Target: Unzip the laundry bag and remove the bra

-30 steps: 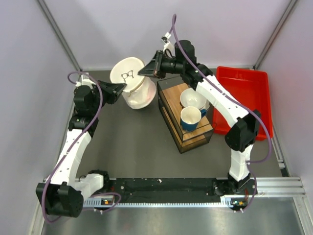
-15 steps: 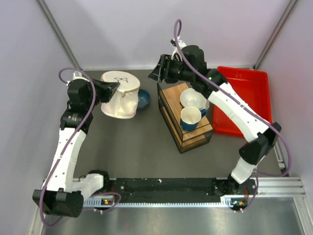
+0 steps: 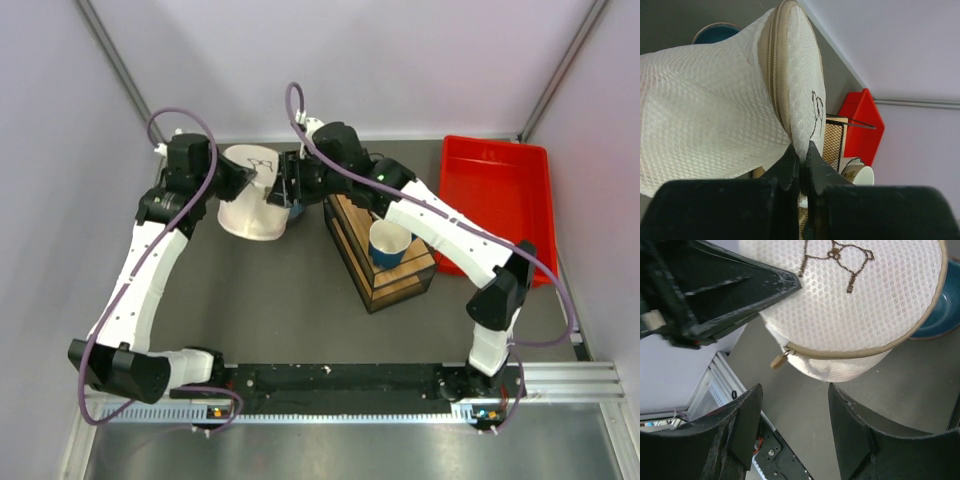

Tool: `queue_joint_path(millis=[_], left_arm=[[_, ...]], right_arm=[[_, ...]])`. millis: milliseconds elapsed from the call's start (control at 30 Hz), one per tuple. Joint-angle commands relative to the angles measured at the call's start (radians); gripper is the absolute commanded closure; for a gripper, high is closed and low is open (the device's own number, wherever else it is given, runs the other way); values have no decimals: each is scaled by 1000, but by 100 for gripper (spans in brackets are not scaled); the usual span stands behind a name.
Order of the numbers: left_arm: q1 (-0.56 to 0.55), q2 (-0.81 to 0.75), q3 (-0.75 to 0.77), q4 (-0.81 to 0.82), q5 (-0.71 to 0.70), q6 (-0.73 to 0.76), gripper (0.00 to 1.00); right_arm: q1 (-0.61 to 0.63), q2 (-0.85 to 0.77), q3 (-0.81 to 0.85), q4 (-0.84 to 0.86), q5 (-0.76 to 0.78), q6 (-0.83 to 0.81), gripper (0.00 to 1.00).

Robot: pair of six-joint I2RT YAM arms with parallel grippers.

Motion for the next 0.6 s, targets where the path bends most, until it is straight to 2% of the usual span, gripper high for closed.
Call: queue_joint_path(millis=[0, 200, 433, 567], left_arm=[[-27, 1, 105, -66, -95, 38, 100], [-41, -9, 107, -41, -148, 74, 100], [-47, -15, 104, -17, -141, 128, 100], [-85, 15, 188, -78, -205, 206, 100]], right_arm=[[26, 11, 26, -1, 59, 53, 44], [34, 3, -8, 51, 115, 130, 44], [38, 71, 56, 61, 64, 118, 50], [44, 81, 72, 71, 43, 83, 51]])
